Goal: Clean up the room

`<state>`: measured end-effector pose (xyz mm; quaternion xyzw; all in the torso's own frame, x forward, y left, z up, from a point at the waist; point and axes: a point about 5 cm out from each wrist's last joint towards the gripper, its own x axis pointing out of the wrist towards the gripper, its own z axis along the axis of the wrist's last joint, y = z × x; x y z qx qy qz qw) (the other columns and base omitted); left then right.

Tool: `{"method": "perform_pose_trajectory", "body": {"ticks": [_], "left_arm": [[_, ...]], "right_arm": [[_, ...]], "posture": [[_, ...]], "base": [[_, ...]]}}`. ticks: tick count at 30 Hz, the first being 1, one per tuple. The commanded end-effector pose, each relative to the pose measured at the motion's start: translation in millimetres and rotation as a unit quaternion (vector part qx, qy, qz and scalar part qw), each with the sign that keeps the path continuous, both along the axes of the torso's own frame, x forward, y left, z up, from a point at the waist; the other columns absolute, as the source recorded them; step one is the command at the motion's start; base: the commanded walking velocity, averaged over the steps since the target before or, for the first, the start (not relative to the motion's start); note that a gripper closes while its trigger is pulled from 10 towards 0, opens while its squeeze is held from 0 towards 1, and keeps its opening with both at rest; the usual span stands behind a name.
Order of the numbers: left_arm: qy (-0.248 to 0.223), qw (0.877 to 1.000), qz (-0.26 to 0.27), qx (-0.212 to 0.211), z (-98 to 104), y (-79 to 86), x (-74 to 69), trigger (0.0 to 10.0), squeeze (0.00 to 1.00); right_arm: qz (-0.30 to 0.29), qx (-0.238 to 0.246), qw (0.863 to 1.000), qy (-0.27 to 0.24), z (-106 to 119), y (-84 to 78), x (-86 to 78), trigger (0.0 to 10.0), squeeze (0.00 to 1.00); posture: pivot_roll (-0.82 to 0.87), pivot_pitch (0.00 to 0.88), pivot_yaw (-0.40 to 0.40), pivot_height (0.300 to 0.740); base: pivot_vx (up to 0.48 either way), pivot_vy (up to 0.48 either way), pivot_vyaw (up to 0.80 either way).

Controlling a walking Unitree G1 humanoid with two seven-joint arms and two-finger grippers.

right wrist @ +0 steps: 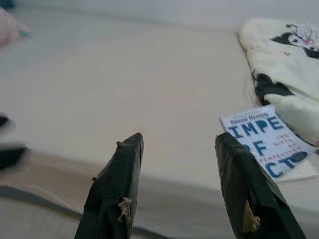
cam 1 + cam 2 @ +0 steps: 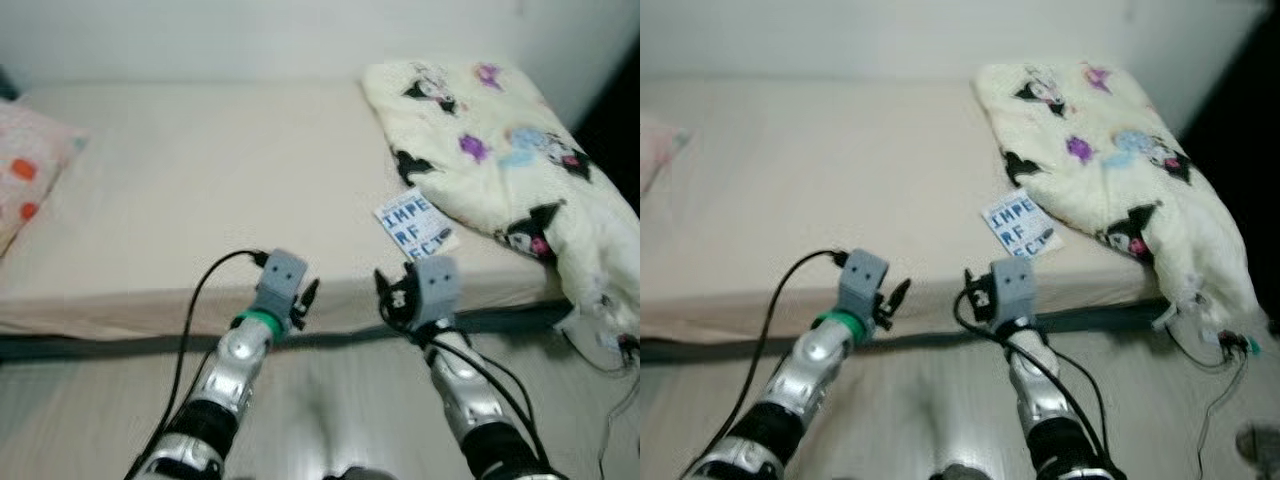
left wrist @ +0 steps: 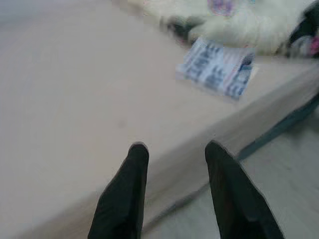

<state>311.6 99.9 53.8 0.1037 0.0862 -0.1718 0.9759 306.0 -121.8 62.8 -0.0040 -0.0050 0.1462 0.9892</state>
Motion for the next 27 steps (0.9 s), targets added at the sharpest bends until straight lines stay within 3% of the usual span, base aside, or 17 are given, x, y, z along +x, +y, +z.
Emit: {"method": "perform_pose_trajectory", "body": {"ticks": [1, 18, 27], "left_arm": [[0.008, 1.000, -0.006, -0.002, -3.5, -5.8, -2.6, 10.0, 0.00], [0.009, 1.000, -0.003, 0.000, -4.4, -5.0, -2.4, 10.0, 0.00], [0.016, 1.000, 0.007, 0.000, -4.6, -3.0, 0.1, 10.0, 0.00]], "right_arm": [[-0.012, -0.004, 1.000, 0.022, -10.7, -9.2, -6.1, 10.0, 0.00], [-0.010, -0.005, 1.000, 0.021, -10.5, -8.6, -5.7, 10.0, 0.00], [-0.009, -0.004, 1.000, 0.020, -10.0, -7.5, -5.0, 10.0, 0.00]], "posture": [[-0.04, 0.000, 0.013, 0.740], [-0.04, 0.000, 0.013, 0.740], [-0.04, 0.000, 0.018, 0.740]], "base": [[0.000, -0.472, 0.00], [0.000, -0.424, 0.00], [0.000, 0.000, 0.00]]}}
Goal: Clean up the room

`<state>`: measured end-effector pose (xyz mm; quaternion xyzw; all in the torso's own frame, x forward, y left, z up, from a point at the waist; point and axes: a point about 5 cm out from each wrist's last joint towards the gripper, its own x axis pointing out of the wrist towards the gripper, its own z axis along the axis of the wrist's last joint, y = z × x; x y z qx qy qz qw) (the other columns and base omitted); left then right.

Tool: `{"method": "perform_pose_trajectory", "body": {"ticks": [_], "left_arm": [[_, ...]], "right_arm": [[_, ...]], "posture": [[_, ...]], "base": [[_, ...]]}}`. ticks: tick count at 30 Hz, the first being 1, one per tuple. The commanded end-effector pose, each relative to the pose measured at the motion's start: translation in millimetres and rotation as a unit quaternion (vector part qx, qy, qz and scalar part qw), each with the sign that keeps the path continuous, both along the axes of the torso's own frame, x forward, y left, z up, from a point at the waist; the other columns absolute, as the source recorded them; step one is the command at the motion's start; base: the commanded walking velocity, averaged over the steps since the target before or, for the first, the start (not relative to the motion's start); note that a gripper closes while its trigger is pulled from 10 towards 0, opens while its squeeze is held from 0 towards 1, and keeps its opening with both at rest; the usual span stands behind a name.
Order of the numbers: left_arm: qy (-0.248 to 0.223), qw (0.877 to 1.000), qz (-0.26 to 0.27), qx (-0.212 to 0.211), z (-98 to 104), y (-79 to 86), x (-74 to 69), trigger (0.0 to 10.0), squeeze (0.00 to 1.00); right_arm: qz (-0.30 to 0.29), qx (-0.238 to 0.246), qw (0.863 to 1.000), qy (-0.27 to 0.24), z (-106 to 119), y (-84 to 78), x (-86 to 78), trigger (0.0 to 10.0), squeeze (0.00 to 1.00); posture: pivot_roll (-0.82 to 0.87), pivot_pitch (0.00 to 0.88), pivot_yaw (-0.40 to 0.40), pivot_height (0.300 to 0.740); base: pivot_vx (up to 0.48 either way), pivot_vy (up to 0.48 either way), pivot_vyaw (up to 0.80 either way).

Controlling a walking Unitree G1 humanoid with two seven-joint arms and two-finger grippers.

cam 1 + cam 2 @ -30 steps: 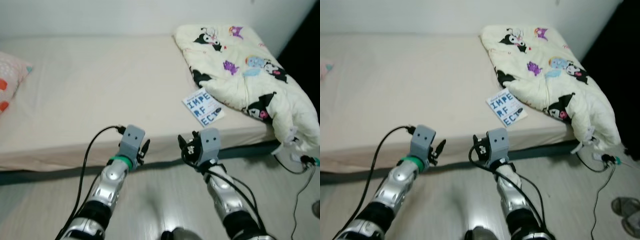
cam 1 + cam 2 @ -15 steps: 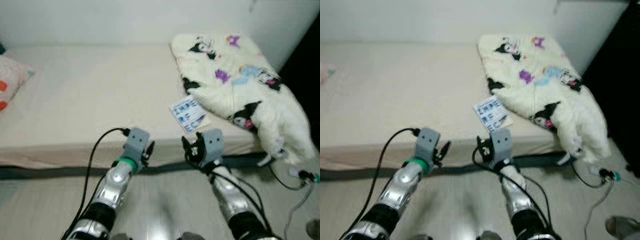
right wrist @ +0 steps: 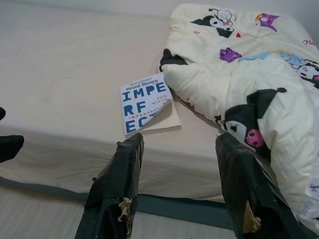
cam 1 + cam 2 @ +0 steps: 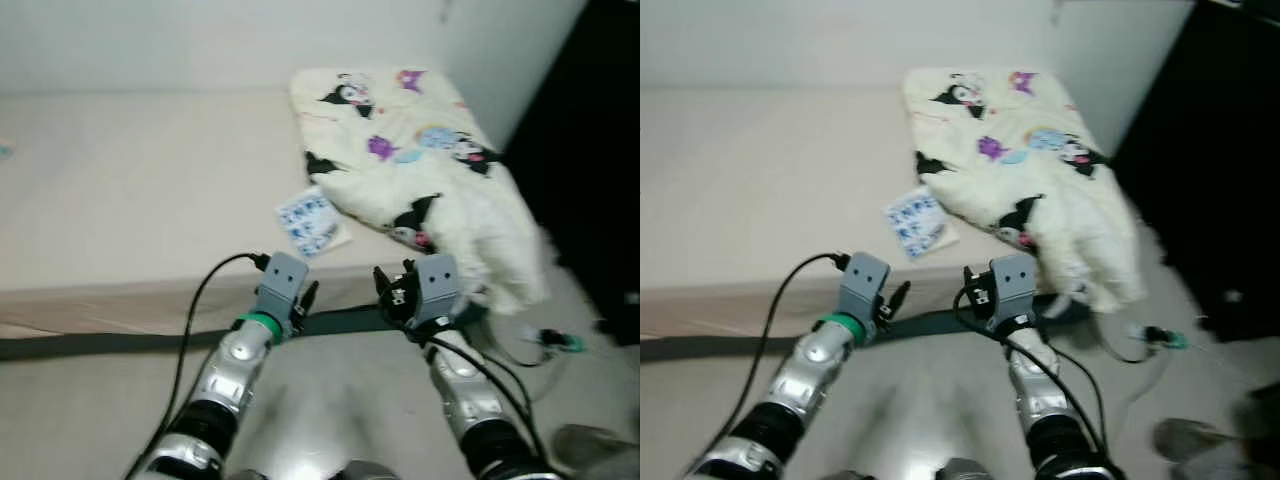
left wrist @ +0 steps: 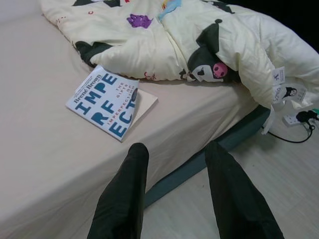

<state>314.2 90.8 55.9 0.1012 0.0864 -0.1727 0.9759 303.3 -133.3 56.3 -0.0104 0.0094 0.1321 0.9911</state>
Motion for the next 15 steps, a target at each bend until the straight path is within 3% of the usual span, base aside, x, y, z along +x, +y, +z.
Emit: {"method": "perform_pose_trajectory", "body": {"ticks": [1, 6, 15], "left_arm": [[0.013, 1.000, 0.007, 0.002, -6.1, 6.1, -2.4, 10.0, 0.00], [0.006, 1.000, 0.007, 0.007, -4.8, 6.7, -1.9, 10.0, 0.00], [0.007, 1.000, 0.008, 0.009, -5.5, 6.5, -2.1, 10.0, 0.00]], "right_arm": [[0.005, 0.005, 1.000, 0.006, -3.4, 4.0, -2.3, 10.0, 0.00], [0.005, 0.006, 1.000, 0.006, -3.5, 4.3, -2.5, 10.0, 0.00], [0.003, 0.007, 1.000, 0.007, -4.1, 3.9, -3.3, 10.0, 0.00]], "posture": [[-0.04, 0.000, 0.018, 0.740], [-0.04, 0.000, 0.020, 0.740], [-0.04, 0.000, 0.022, 0.740]], "base": [[0.000, 0.000, 0.00], [0.225, 0.000, 0.00], [0.480, 0.000, 0.00]]}}
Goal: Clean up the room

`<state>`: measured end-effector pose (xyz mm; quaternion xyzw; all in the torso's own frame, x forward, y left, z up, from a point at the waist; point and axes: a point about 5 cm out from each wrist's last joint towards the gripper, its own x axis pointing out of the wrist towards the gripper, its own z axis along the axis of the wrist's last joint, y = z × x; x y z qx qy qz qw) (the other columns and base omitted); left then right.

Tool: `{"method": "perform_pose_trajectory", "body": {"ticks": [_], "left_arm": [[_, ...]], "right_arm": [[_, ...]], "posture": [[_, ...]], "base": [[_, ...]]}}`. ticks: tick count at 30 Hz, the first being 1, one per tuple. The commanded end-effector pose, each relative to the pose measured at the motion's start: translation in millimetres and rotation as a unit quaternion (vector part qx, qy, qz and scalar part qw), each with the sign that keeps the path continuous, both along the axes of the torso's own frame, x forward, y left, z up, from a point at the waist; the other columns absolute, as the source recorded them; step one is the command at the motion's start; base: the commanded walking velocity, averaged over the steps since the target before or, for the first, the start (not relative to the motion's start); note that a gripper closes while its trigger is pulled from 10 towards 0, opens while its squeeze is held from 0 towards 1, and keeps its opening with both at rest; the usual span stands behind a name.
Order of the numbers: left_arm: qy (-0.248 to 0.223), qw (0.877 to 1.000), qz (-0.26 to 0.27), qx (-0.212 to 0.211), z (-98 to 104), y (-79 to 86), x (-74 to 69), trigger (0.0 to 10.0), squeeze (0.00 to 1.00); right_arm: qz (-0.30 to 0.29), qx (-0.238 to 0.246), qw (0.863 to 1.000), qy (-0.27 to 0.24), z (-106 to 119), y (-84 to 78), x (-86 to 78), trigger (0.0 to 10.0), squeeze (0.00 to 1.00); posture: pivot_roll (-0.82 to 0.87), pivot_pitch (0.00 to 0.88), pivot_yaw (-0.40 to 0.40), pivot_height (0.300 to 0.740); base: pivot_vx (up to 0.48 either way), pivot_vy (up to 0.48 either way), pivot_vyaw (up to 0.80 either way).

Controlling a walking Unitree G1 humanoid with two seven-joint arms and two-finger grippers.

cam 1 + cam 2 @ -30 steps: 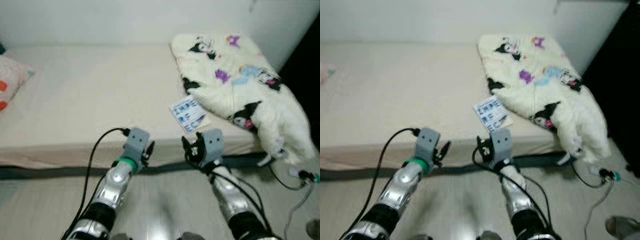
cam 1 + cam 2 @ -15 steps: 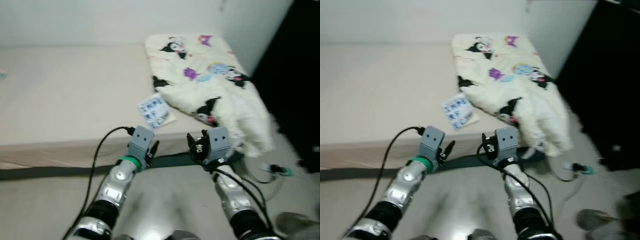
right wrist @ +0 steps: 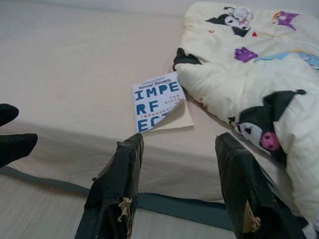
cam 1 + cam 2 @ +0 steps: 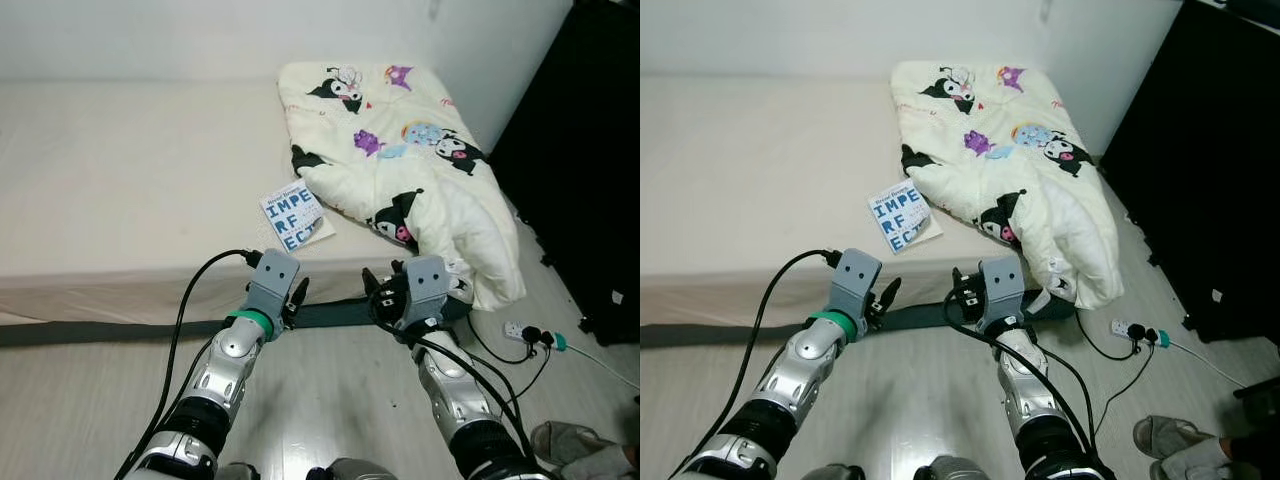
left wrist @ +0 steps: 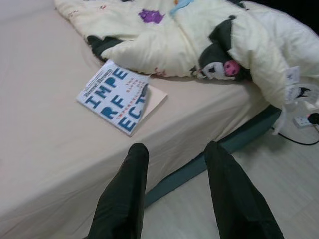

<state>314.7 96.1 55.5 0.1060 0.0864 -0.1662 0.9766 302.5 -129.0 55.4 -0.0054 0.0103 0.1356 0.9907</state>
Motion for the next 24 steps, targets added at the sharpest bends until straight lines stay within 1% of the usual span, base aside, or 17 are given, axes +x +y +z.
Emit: {"method": "perform_pose_trajectory", "body": {"ticks": [1, 15, 24], "left_arm": [[0.008, 1.000, 0.002, 0.003, -5.0, 1.2, -2.6, 10.0, 0.00], [0.011, 1.000, 0.005, 0.003, -5.4, 0.7, -2.1, 10.0, 0.00], [0.012, 1.000, 0.009, -0.005, -4.6, 0.3, -1.4, 10.0, 0.00]], "right_arm": [[-0.001, 0.002, 1.000, 0.005, -3.2, -0.3, -2.5, 10.0, 0.00], [-0.002, 0.001, 1.000, 0.007, -3.9, -0.8, -2.8, 10.0, 0.00], [-0.001, 0.001, 1.000, 0.006, -3.5, -0.8, -2.6, 10.0, 0.00]], "posture": [[-0.04, 0.000, 0.022, 0.740], [-0.04, 0.000, 0.021, 0.740], [-0.04, 0.000, 0.021, 0.740]], "base": [[0.480, 0.000, 0.00], [0.379, 0.000, 0.00], [0.000, 0.000, 0.00]]}}
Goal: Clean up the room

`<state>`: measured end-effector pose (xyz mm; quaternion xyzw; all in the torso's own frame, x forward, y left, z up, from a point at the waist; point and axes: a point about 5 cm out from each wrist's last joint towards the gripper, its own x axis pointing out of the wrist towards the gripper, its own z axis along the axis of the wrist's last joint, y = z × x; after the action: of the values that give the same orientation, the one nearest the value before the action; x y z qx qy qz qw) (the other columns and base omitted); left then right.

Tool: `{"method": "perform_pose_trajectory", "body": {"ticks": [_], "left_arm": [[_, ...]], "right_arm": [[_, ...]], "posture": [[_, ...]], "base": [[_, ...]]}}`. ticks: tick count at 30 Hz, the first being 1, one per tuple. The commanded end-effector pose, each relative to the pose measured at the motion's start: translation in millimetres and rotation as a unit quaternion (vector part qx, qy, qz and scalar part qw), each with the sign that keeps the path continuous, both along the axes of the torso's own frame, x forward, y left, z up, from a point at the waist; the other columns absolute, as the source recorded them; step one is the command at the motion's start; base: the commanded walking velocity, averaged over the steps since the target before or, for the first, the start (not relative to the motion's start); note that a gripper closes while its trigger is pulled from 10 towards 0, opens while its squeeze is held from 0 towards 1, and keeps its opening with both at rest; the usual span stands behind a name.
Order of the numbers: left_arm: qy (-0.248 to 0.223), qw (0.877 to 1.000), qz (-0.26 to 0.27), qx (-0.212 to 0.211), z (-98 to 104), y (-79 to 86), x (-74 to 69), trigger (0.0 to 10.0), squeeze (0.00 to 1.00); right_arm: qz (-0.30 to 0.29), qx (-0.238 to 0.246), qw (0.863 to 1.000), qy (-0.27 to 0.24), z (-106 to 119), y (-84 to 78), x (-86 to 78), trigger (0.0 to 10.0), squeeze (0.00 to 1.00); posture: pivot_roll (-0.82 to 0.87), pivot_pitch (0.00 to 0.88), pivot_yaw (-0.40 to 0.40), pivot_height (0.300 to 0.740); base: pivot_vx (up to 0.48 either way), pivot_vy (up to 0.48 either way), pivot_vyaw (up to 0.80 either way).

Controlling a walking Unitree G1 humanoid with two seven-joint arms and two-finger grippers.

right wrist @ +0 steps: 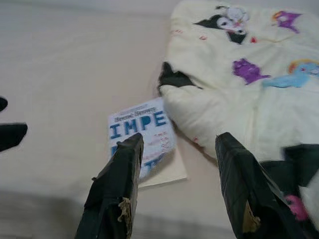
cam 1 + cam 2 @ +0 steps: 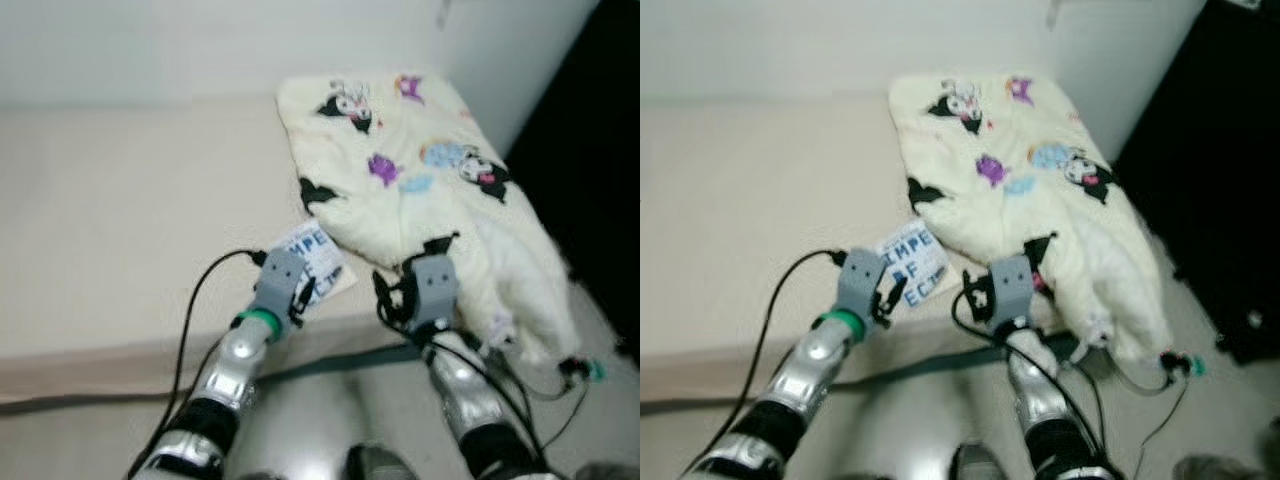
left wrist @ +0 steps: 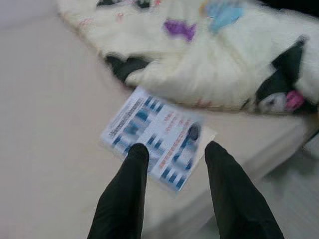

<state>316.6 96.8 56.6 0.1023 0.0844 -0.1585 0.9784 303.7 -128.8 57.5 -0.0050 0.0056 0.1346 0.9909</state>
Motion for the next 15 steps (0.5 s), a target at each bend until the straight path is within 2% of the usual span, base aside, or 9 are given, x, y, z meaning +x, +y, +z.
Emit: {"method": "perform_pose_trajectory", "body": {"ticks": [1, 9, 15], "left_arm": [[0.014, 1.000, 0.002, -0.001, -5.8, -0.3, -3.1, 10.0, 0.00], [0.015, 1.000, 0.003, -0.002, -5.9, 0.2, -2.7, 10.0, 0.00], [0.015, 1.000, 0.003, -0.002, -6.4, 0.9, -3.2, 10.0, 0.00]], "right_arm": [[0.000, 0.000, 1.000, 0.011, -5.5, -0.9, -3.8, 10.0, 0.00], [0.000, 0.004, 1.000, 0.013, -6.7, -0.2, -4.2, 10.0, 0.00], [-0.008, 0.029, 0.999, 0.013, -5.7, 0.2, -4.4, 10.0, 0.00]], "posture": [[-0.04, 0.000, 0.021, 0.740], [-0.04, 0.000, 0.022, 0.740], [-0.05, 0.000, 0.023, 0.735]], "base": [[0.000, 0.000, 0.00], [0.000, 0.000, 0.00], [0.000, 0.000, 0.00]]}}
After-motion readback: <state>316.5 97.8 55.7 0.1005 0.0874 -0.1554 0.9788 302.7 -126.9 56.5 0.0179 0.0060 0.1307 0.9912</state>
